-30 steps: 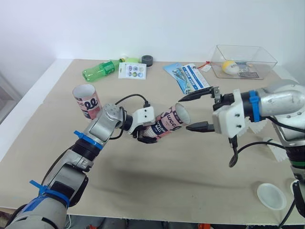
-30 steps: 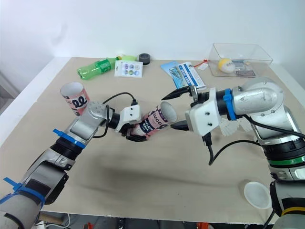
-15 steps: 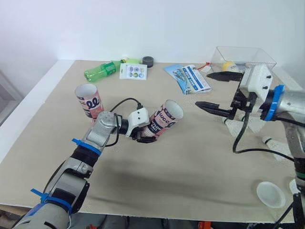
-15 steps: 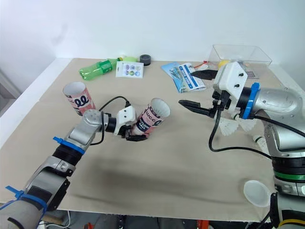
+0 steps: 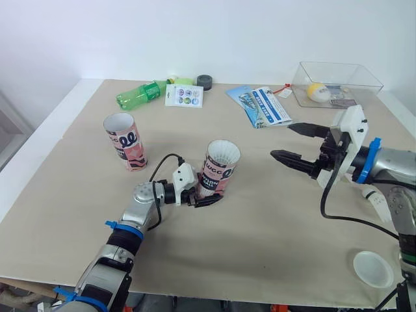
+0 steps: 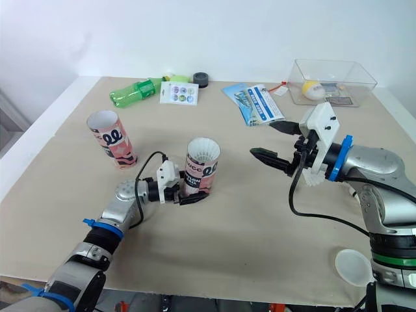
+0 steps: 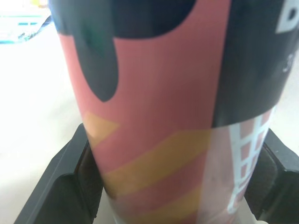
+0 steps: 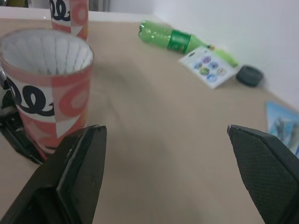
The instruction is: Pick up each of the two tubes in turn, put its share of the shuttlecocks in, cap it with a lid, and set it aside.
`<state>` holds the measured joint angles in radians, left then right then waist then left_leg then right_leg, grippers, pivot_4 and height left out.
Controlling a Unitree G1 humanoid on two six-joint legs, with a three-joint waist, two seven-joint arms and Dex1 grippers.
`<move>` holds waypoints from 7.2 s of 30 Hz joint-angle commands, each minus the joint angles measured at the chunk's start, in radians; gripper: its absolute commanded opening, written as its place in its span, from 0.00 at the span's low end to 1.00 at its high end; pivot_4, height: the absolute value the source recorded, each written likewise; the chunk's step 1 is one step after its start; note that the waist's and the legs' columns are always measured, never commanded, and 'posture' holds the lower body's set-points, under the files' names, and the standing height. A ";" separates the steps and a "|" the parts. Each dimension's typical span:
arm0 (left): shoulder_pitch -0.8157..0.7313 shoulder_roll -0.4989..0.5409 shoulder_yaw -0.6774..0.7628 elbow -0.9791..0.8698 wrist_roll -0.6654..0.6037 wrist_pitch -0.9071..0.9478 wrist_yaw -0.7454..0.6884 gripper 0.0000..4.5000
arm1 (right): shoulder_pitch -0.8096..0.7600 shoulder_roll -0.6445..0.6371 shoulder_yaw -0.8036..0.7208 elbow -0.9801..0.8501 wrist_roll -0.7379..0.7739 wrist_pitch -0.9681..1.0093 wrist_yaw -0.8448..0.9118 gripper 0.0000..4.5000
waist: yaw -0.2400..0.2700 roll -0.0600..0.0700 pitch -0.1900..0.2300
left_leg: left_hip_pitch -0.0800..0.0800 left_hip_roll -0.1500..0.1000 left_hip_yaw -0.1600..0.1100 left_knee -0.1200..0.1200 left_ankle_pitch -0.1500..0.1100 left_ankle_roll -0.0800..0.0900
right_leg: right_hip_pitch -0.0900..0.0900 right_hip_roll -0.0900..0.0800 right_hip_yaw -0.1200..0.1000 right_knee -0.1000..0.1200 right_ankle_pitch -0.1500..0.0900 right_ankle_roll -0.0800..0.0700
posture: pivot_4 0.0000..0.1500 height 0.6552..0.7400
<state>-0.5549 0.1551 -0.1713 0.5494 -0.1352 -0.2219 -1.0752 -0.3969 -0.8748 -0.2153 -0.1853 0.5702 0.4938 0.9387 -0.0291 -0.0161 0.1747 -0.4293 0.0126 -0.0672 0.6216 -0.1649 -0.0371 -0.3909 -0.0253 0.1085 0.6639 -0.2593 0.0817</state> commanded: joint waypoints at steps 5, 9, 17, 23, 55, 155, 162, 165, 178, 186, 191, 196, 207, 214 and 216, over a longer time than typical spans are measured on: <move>0.034 -0.043 -0.066 -0.043 0.007 -0.067 -0.015 0.78 | 0.207 -0.085 -0.152 -0.053 0.108 0.125 0.107 0.99 | 0.004 0.000 0.000 | 0.000 0.000 0.001 0.000 0.000 0.000 | 0.000 0.000 0.000 0.000 0.000 0.000 | 1.00 1.00; 0.037 -0.039 -0.101 -0.067 0.014 -0.069 -0.034 0.78 | 0.398 -0.187 -0.244 -0.033 0.068 0.159 0.195 0.99 | 0.008 0.000 0.000 | 0.000 0.000 0.000 0.000 0.000 0.000 | 0.000 0.000 0.000 0.000 -0.001 0.001 | 1.00 1.00; 0.036 -0.040 -0.119 -0.091 0.006 -0.042 -0.024 0.78 | 0.611 -0.335 -0.339 0.029 -0.060 0.131 0.301 0.99 | -0.005 0.000 0.000 | 0.002 0.000 0.003 0.000 0.000 0.000 | 0.000 0.000 0.002 0.000 -0.003 -0.003 | 1.00 1.00; 0.059 -0.054 -0.135 -0.132 -0.004 -0.010 -0.018 0.78 | 0.719 -0.420 -0.328 0.197 -0.246 -0.076 0.399 0.99 | -0.007 -0.002 0.001 | 0.001 0.000 0.005 0.001 -0.001 -0.001 | -0.001 -0.001 0.003 -0.001 -0.003 -0.003 | 1.00 1.00; 0.129 -0.066 -0.156 -0.200 -0.008 0.074 0.024 0.78 | 0.473 -0.436 0.030 0.450 -0.421 -0.391 0.507 0.64 | -0.018 -0.003 0.002 | 0.005 0.000 0.007 0.000 -0.001 -0.002 | 0.002 -0.001 0.005 -0.001 -0.003 -0.002 | 1.00 1.00; 0.035 -0.061 -0.106 0.069 0.016 -0.034 0.016 0.78 | -0.913 -0.039 0.855 0.416 -0.239 -0.748 0.676 0.01 | -0.023 0.010 -0.004 | 0.008 0.004 0.009 -0.004 0.000 -0.002 | -0.001 0.001 0.005 0.000 -0.002 -0.008 | 1.00 1.00; 0.039 -0.062 -0.100 0.063 0.011 -0.023 0.025 0.78 | -0.913 -0.026 0.869 0.446 -0.249 -0.772 0.676 0.01 | -0.023 0.010 -0.004 | 0.008 0.004 0.009 -0.004 0.000 -0.002 | -0.001 0.001 0.005 0.000 -0.002 -0.008 | 1.00 1.00; 0.042 -0.060 -0.097 0.059 0.008 -0.016 0.027 0.78 | -0.917 -0.035 0.876 0.437 -0.229 -0.729 0.676 0.19 | -0.023 0.010 -0.004 | 0.008 0.004 0.009 -0.004 0.000 -0.002 | -0.001 0.001 0.005 0.000 -0.002 -0.008 | 1.00 1.00; 0.045 -0.056 -0.089 0.047 0.001 -0.010 0.027 0.78 | -0.861 -0.064 0.572 0.471 0.032 -0.275 0.627 0.71 | -0.023 0.009 -0.004 | 0.008 0.004 0.009 -0.005 0.000 -0.002 | -0.001 0.001 0.005 0.000 -0.002 -0.009 | 1.00 1.00; 0.061 -0.049 -0.088 0.033 0.001 -0.005 0.022 0.78 | -0.533 -0.010 0.274 0.303 0.201 0.065 0.401 0.71 | -0.025 0.007 -0.005 | 0.008 0.005 0.008 -0.005 -0.001 -0.001 | 0.000 0.002 0.004 0.000 -0.002 -0.010 | 1.00 1.00; 0.066 -0.047 -0.093 0.017 -0.001 0.007 0.022 0.78 | -0.376 0.053 0.215 0.156 0.185 0.088 0.305 0.32 | -0.027 0.009 -0.005 | 0.007 0.006 0.009 -0.005 -0.001 -0.001 | -0.003 0.004 0.004 0.001 0.000 -0.005 | 1.00 1.00; 0.069 -0.043 -0.095 0.006 -0.001 0.018 0.020 0.78 | -0.363 0.037 0.224 0.073 0.180 0.129 0.324 0.00 | -0.028 0.009 -0.005 | 0.007 0.006 0.008 -0.005 -0.001 -0.001 | -0.002 0.005 0.004 0.001 0.000 -0.005 | 1.00 1.00; 0.071 -0.050 -0.099 0.001 0.001 0.019 0.027 0.78 | -0.405 0.037 0.357 0.092 -0.003 0.089 0.408 0.00 | -0.029 0.009 -0.005 | 0.007 0.007 0.009 -0.005 -0.001 -0.001 | -0.003 0.006 0.004 0.001 -0.002 -0.009 | 1.00 1.00; 0.072 -0.053 -0.101 0.003 0.004 0.014 0.034 0.78 | -0.485 0.058 0.443 0.116 -0.109 0.074 0.437 0.00 | -0.029 0.008 -0.005 | 0.007 0.007 0.008 -0.005 -0.001 -0.001 | -0.002 0.006 0.004 0.001 -0.002 -0.010 | 1.00 1.00; 0.072 -0.054 -0.101 0.006 0.005 0.012 0.036 0.78 | -0.499 0.065 0.464 0.117 -0.136 0.069 0.443 0.00 | -0.029 0.008 -0.005 | 0.007 0.007 0.008 -0.005 -0.001 -0.001 | -0.002 0.006 0.004 0.001 -0.002 -0.010 | 1.00 1.00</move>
<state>-0.5140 0.0914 -0.2652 0.5186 -0.1481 -0.2200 -1.0447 -0.8827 -0.8168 0.2298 -0.0685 0.4618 0.5658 1.3740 -0.0584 -0.0077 0.1699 -0.4220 0.0202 -0.0588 0.6167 -0.1659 -0.0381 -0.3934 -0.0191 0.1127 0.6646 -0.2616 0.0719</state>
